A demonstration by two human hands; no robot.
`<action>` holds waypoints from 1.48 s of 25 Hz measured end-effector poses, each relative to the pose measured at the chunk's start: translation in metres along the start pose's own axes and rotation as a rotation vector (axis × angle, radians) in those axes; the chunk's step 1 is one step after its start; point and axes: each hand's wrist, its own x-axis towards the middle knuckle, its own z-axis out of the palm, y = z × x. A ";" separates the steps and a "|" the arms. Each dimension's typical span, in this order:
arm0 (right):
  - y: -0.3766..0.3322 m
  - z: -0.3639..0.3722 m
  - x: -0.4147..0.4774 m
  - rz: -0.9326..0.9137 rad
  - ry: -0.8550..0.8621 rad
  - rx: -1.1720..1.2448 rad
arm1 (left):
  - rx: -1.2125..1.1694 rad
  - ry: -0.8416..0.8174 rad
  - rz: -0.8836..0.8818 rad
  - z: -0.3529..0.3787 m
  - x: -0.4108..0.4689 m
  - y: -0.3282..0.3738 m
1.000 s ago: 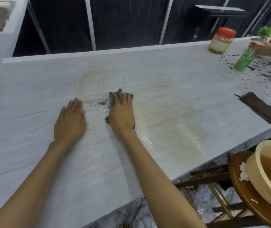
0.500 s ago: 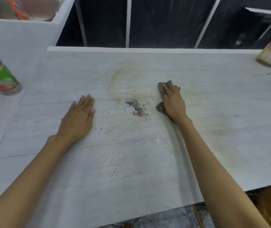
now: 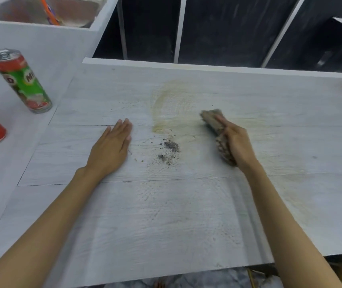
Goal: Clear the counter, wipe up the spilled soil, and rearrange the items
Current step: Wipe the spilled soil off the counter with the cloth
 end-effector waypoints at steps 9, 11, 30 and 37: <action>-0.019 0.081 0.014 -0.343 -0.217 -0.479 | 0.009 0.025 -0.010 0.001 -0.002 0.001; -0.030 0.106 -0.015 -0.440 -0.391 -0.446 | -0.009 0.029 -0.018 -0.001 -0.002 0.002; -0.023 0.110 0.025 -0.488 -0.417 -0.468 | -0.068 0.036 -0.115 -0.010 -0.028 -0.006; -0.035 0.077 0.037 -0.113 -0.375 0.057 | -0.158 0.043 -0.160 -0.021 -0.026 -0.018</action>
